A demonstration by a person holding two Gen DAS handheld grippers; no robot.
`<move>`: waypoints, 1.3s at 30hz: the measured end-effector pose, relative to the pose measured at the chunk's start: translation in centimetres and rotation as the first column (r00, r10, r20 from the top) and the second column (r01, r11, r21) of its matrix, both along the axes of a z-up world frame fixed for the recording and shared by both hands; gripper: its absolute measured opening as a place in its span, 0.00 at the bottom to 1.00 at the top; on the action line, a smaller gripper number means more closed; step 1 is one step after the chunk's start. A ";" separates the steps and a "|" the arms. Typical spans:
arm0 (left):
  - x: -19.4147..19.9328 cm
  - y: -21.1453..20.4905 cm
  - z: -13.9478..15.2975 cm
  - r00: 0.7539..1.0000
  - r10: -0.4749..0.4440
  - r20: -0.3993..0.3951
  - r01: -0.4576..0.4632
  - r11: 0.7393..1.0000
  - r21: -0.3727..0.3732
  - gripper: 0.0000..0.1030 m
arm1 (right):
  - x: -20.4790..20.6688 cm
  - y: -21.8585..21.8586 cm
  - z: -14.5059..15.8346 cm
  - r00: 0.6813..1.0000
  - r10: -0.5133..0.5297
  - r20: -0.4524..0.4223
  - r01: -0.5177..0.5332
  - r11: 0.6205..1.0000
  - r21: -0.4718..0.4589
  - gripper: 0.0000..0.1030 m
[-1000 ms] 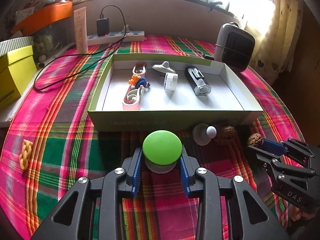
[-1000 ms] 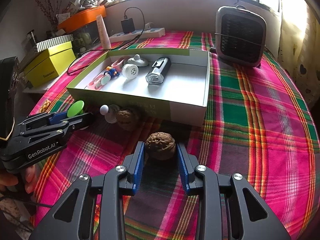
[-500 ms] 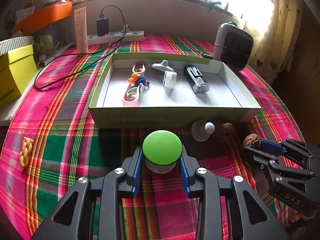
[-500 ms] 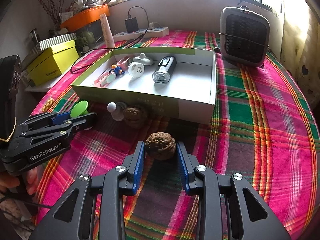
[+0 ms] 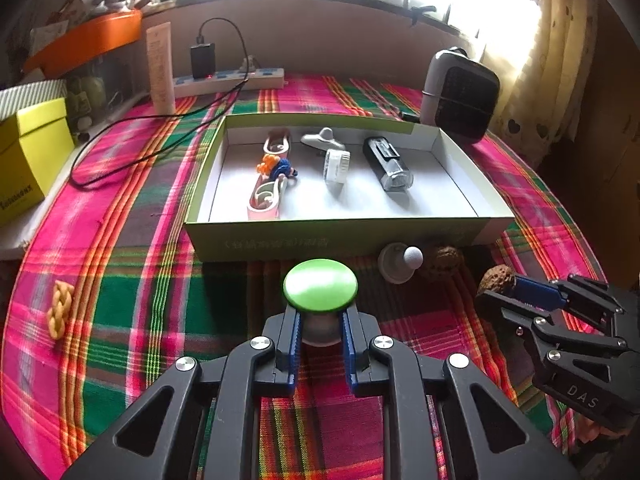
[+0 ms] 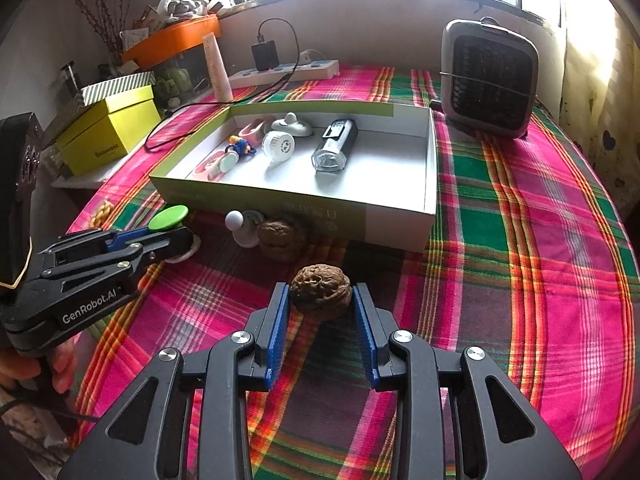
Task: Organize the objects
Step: 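Lift the green toy with left gripper while right gripper grasps and lifts the walnut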
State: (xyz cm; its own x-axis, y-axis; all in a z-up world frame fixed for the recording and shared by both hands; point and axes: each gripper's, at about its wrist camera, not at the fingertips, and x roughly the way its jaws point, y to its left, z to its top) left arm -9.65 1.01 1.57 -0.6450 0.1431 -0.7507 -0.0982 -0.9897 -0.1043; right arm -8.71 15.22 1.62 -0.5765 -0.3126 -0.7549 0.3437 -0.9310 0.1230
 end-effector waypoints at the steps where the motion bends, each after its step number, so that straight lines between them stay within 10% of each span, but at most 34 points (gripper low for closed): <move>1: 0.0 0.0 0.0 1.000 0.001 -0.001 -0.001 1.000 0.000 0.15 | 0.0 0.0 0.0 1.000 -0.001 0.000 0.001 1.000 0.000 0.32; 14: -0.7 -0.6 -0.5 1.000 0.012 0.009 -0.012 0.999 0.035 0.36 | 0.1 -0.1 -0.4 1.000 -0.002 0.012 0.002 1.000 -0.004 0.32; 39: -0.7 -0.3 -0.1 1.000 0.016 -0.002 -0.016 1.000 0.008 0.30 | 0.1 -0.4 -0.4 1.000 0.010 0.016 -0.010 1.000 -0.005 0.32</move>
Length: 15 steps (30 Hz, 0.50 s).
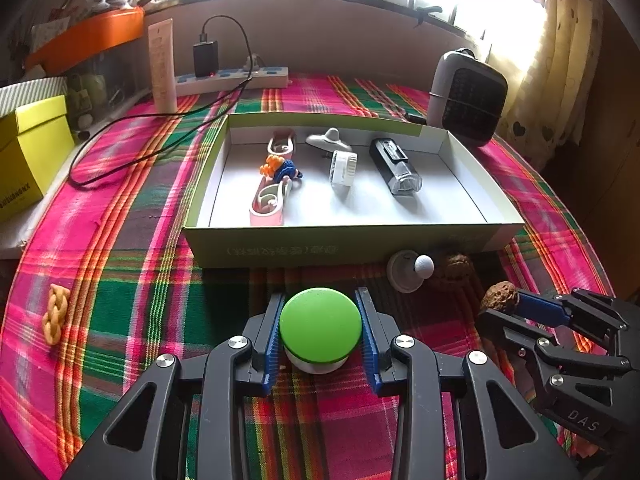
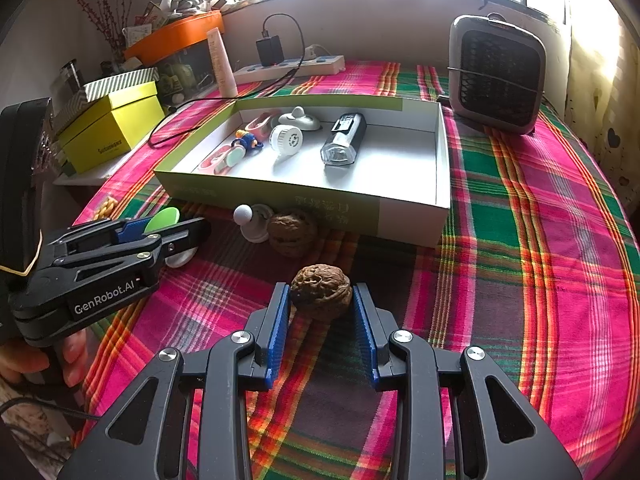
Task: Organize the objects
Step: 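Lift the green toy with left gripper while right gripper grasps and lifts the walnut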
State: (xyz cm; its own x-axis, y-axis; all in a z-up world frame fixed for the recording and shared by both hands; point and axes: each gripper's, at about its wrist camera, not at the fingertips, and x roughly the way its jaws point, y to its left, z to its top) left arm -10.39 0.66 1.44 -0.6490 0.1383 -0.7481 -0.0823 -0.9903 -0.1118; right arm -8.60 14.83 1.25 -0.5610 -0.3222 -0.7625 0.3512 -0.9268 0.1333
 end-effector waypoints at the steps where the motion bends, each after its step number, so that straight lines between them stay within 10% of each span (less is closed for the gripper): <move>1: 0.1 0.0 0.0 1.000 0.000 -0.002 0.000 1.000 -0.001 0.30 | 0.0 0.0 0.0 1.000 0.000 -0.001 0.000 1.000 0.000 0.32; 15: 0.9 0.1 2.0 0.999 -0.012 -0.046 0.012 1.000 -0.005 0.30 | 0.3 -0.5 1.3 0.999 0.005 -0.032 -0.005 1.000 0.001 0.32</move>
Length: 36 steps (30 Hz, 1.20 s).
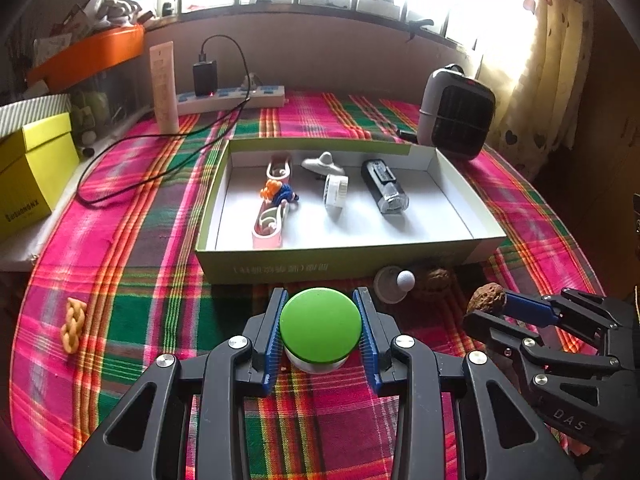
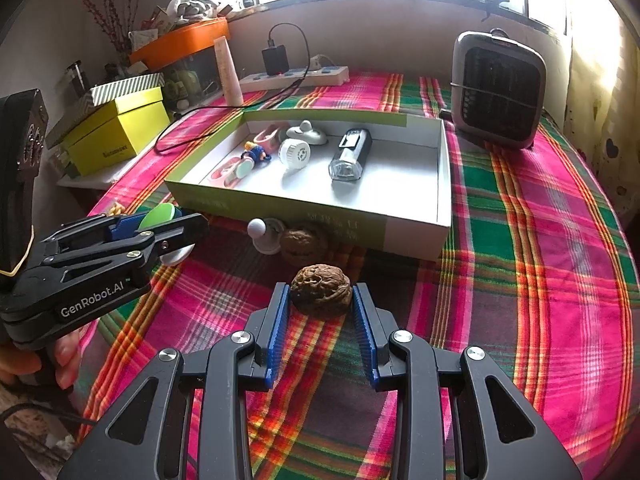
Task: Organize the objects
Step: 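Lift the green toy with left gripper while right gripper grasps and lifts the walnut, then carry the green toy with left gripper while right gripper carries the walnut over the tray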
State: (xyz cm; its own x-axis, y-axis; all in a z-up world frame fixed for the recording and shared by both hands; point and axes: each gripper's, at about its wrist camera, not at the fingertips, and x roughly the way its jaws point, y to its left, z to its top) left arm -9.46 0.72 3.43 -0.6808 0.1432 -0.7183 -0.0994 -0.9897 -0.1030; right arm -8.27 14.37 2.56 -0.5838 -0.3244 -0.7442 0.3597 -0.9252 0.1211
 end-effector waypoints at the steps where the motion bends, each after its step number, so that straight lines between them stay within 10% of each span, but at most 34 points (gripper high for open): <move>1: 0.0 0.0 0.1 1.000 -0.002 -0.002 0.002 1.000 0.001 0.30 | 0.0 0.0 0.1 1.000 0.000 -0.002 0.000 1.000 -0.001 0.32; 36: -5.0 -0.1 2.5 0.999 -0.040 -0.023 0.041 0.999 0.023 0.30 | -6.4 -0.5 2.6 0.999 -0.004 -0.035 0.003 0.999 -0.035 0.32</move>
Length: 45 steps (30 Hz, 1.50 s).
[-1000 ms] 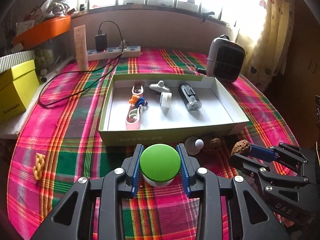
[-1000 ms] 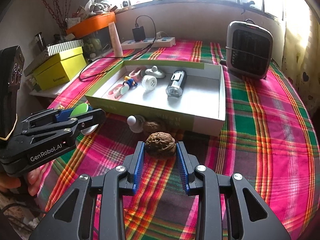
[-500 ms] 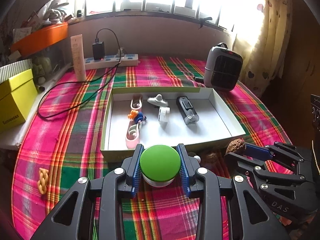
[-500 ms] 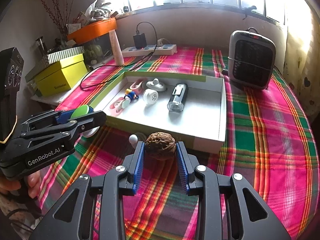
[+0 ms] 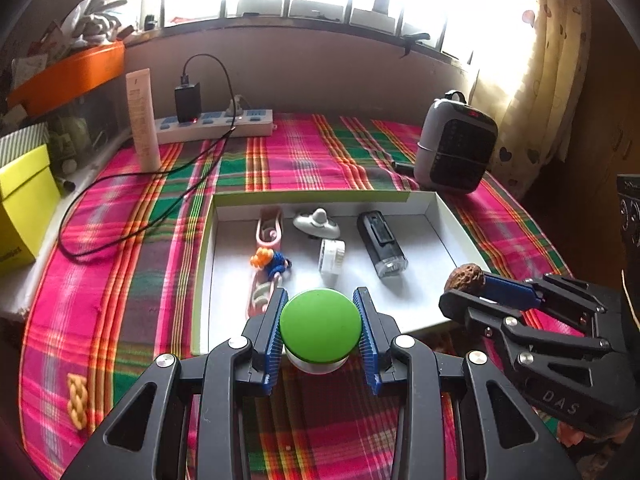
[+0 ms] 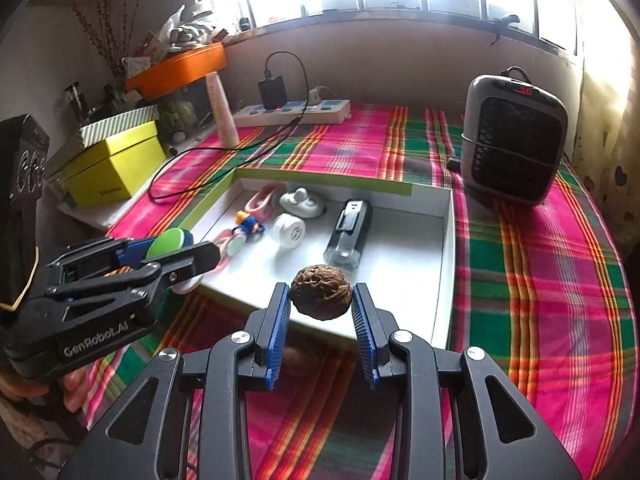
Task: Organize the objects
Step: 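Carry the green toy with left gripper while right gripper carries the walnut over the tray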
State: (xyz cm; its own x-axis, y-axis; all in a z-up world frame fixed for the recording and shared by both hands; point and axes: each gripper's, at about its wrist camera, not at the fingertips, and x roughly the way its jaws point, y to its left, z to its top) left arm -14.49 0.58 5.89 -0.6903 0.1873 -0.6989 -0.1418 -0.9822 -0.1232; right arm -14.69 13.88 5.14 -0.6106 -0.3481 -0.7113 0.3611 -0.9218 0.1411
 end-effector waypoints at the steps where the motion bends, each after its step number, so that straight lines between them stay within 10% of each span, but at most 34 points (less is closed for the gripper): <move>1: -0.3 0.0 0.0 1.000 0.001 0.002 -0.001 1.000 0.001 0.30 | -0.3 0.0 0.0 1.000 -0.004 0.000 0.004 1.000 0.004 0.32; 45: -6.0 1.4 -3.9 0.996 -0.004 0.084 0.006 1.000 -0.016 0.31 | -9.8 0.6 -3.0 0.998 -0.046 0.044 0.040 0.991 0.127 0.32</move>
